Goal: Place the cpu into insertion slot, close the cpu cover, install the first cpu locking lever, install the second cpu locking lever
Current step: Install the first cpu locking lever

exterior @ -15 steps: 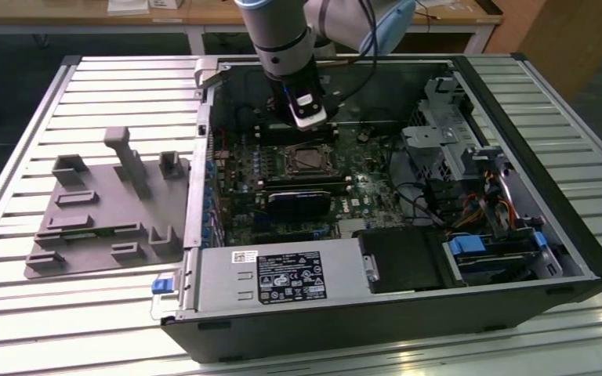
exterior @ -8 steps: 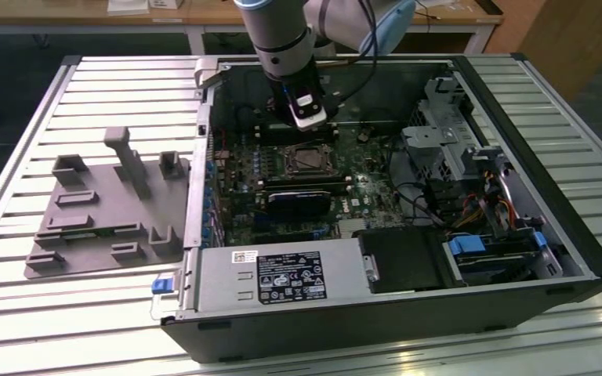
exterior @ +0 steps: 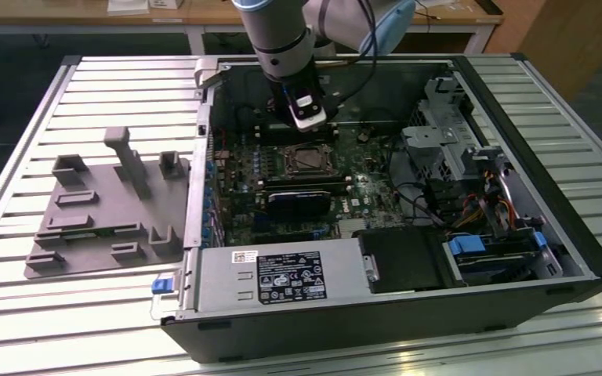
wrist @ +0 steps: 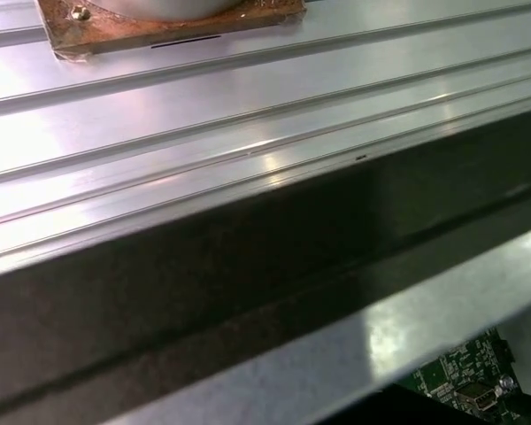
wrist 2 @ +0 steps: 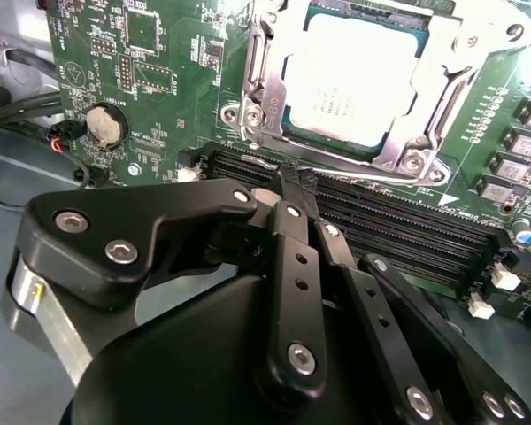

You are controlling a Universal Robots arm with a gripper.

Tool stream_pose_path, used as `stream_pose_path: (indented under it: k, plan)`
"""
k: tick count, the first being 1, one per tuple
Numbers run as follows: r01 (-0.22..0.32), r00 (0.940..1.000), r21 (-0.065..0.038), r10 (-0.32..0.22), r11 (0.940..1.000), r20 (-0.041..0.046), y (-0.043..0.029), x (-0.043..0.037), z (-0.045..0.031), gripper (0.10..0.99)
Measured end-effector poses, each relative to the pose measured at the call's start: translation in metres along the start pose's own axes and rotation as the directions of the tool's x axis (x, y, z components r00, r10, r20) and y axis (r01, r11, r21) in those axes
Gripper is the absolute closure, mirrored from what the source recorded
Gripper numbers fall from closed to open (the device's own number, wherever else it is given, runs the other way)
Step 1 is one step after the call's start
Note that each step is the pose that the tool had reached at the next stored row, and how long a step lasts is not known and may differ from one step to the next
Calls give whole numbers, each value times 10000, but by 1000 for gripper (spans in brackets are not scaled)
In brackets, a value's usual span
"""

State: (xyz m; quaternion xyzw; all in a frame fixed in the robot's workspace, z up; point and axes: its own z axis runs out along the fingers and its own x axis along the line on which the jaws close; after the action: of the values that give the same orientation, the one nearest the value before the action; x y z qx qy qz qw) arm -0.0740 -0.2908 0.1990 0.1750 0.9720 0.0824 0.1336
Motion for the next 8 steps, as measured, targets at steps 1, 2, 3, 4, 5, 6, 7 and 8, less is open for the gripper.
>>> stream_pose_path:
  k: [1, 2, 3, 4, 5, 6, 7, 8]
  plan:
    - [1, 10000, -4, -1, 10000, 8, -1, 1, 1, 984]
    - [2, 10000, -7, -2, 10000, 15, -2, 2, 2, 984]
    - [3, 10000, -9, -3, 10000, 21, -3, 3, 3, 984]
    - [4, 10000, -12, -4, 10000, 27, -5, 4, 2, 984]
    - [4, 10000, -14, -4, 10000, 32, -7, 6, 2, 984]
    - [5, 10000, -16, -5, 10000, 36, -8, 7, 2, 984]
    - [6, 10000, -17, -6, 10000, 40, -11, 8, 1, 984]
    - [5, 10000, -19, -5, 10000, 45, -13, 10, 1, 984]
